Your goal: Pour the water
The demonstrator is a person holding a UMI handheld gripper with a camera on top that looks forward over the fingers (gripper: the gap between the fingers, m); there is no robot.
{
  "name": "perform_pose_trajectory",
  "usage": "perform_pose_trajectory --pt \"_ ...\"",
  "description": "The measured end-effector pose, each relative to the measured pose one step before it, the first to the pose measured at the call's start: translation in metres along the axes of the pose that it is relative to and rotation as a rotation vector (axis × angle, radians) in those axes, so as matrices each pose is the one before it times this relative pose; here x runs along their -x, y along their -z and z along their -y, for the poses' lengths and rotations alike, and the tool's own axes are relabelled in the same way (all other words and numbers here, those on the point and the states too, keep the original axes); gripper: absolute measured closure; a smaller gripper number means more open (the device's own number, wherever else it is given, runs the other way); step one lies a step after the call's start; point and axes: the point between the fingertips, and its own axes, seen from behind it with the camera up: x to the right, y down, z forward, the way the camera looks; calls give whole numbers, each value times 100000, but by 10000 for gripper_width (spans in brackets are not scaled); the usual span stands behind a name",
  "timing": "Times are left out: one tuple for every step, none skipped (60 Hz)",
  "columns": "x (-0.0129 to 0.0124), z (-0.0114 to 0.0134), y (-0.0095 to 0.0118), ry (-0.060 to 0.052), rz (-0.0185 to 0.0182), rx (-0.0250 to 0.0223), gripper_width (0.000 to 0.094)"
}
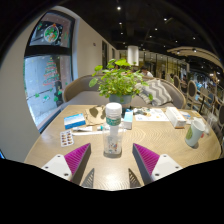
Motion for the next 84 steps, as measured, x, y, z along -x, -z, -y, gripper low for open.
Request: perform_pose_trajectory --pt "-16 169 -751 -339 -718 -368 73" --pt "-125 114 -563 -372 -600 -163 76" --pt "-47 94 -703 -435 -682 -186 75" --pt "-59 101 -689 -406 -596 -208 75" --pt "-23 96 -674 -446 -516 -205 76" --pt "4 64 -639 -436 -428 -146 79" --pt "17 56 -604 -295 -355 -139 81" --pt "45 61 -597 -73 -281 -129 88" --pt "25 53 -553 64 -250 -151 94" --pt "21 -19 -699 108 -269 -281 100" --pt "34 -3 -380 4 -105 -253 109" --pt "72 85 -363 257 -108 -329 118" --pt "111 96 -362 376 -14 -555 130" --pt "74 106 -348 459 -45 -595 148" --pt "45 41 -341 423 -226 -408 172" --pt "-21 -73 -438 430 -442 -22 194" --pt "-3 -66 -296 388 -400 10 218" --pt "64 -43 -292 222 -205 10 241" --pt "21 -64 -283 -104 218 -156 268" --pt "13 -43 -155 -114 -50 -59 299" --pt "-141 17 -136 -24 -672 -238 320" --pt "-179 7 -137 125 -726 -226 351" --pt "-173 -60 -115 102 -757 64 394" --pt "-164 39 -63 71 -746 -195 446" --pt "46 67 -11 -480 96 -287 444" --pt "4 -15 -77 -362 142 -330 447" --pt "18 -22 83 -415 334 115 458" --pt "75 -8 34 -417 621 114 466" --pt "80 18 48 -239 660 18 475" --pt "68 -9 52 26 658 40 481" --pt "25 -11 53 281 467 85 490" --pt "-13 -19 34 366 245 111 497" --pt "-27 -32 83 334 106 156 508" --pt "-48 -45 82 293 47 243 512" --pt "-25 -15 63 181 72 265 523" --pt "-18 -34 103 95 222 326 526" --pt "3 31 114 -219 385 214 530" --pt "28 78 129 -320 574 127 541" --pt "5 146 151 -453 492 -55 542" --pt "-57 156 210 -311 410 -70 541" --pt "41 223 295 -135 275 204 541" --pt "-111 224 263 -275 294 106 542" --pt "-105 300 300 -443 371 -13 541" --pt "-90 393 352 -538 591 -193 543" --pt "-78 456 359 -677 741 -377 542" --pt "-285 433 394 -1166 896 -747 541" --pt "-191 559 416 -1252 569 -603 542" --pt "-195 627 468 -1538 646 -727 543" --pt "-168 651 434 -1740 987 -663 543" --pt "-137 607 450 -1969 1269 -437 543" --pt "-136 617 462 -2353 1449 -327 543" --pt "-138 684 441 -2854 1451 -496 542" --pt "-185 754 462 -3099 1415 -616 542" --pt "-38 896 392 -2807 1389 -519 543" --pt "-166 746 574 -3065 2043 -365 542" --pt "-210 646 358 -2952 1937 -37 543" --pt "-150 722 475 -3477 2023 -111 543" --pt "-185 749 503 -4018 1838 -227 544" --pt "-184 783 447 -4323 1747 -381 543" --pt "-118 747 442 -4375 1950 -243 543" --pt "-84 701 406 -4519 2158 116 544" --pt "-77 677 427 -4744 2187 266 544" --pt "-146 746 411 -4761 1859 14 544" --pt "-212 792 352 -4401 1616 -266 543" --pt "-209 757 337 -3987 1582 -168 544" --pt "688 663 717 -3690 772 265 544" --pt "-659 555 -204 -4022 1667 -537 545" --pt "-423 783 229 -4345 1322 -402 544" --pt "-366 829 263 -4174 1189 -600 545" --pt "-340 772 202 -4083 1407 -538 546" --pt "-223 700 179 -4297 1657 -315 546" --pt "-221 706 203 -4804 1566 -393 545" --pt "-299 732 163 -4993 1236 -637 546" --pt "-292 709 146 -4902 1118 -624 546" --pt "-259 637 158 -4742 1304 -272 548" --pt "513 689 847 -5106 895 478 548" --pt "-695 570 -324 -4507 1477 -597 550" --pt "-383 623 69 -4610 1158 -386 548" --pt "-400 604 17 -4409 1076 -229 549" --pt "-338 559 46 -4198 971 -109 547" --pt "-328 580 66 -4028 941 -197 547" --pt "-305 617 39 -3976 825 -402 548" --pt "0 579 351 -4221 618 -102 546" --pt "-104 511 216 -4109 896 -119 547"
